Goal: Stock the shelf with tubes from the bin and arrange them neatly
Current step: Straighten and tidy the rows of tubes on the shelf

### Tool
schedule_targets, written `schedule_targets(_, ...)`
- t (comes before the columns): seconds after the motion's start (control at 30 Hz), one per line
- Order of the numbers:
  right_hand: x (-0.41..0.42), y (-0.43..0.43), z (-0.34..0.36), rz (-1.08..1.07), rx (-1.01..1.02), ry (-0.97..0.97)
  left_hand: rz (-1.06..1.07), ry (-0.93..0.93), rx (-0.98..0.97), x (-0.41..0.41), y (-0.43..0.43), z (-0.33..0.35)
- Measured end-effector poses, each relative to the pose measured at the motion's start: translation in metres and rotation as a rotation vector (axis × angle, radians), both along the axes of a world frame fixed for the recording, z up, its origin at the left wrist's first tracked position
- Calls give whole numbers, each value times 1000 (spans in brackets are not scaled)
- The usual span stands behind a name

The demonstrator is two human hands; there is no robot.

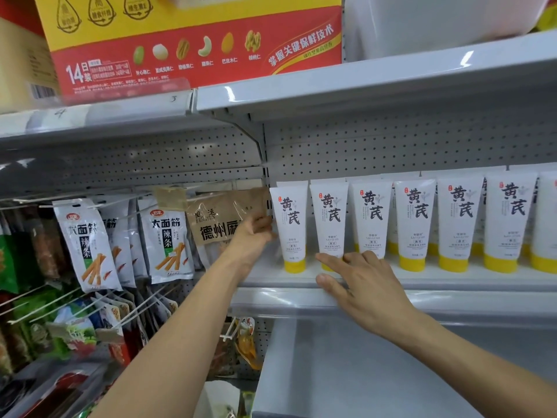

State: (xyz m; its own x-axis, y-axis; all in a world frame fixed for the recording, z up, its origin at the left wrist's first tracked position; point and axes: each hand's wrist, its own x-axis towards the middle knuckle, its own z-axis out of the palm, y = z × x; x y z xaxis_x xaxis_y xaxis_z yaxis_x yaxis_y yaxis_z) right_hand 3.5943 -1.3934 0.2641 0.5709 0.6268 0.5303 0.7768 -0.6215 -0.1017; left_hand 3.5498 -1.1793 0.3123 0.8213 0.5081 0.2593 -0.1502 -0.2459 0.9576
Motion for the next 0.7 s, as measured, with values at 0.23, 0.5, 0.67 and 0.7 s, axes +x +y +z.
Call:
schedule_targets(0.23, 1, -3, 0, 26, 6, 16, -74, -11, -21, 17, 6, 18)
schedule_targets(0.5, -1, -3, 0, 18, 4, -7, -14, -45, 71, 22, 10, 66)
schedule_targets(0.67, 1, -3, -2, 32, 30, 0, 48, -60, 74, 24, 8, 70)
schedule_targets(0.7, 1, -3, -2, 33, 33, 0, 50, -63, 79, 25, 8, 70)
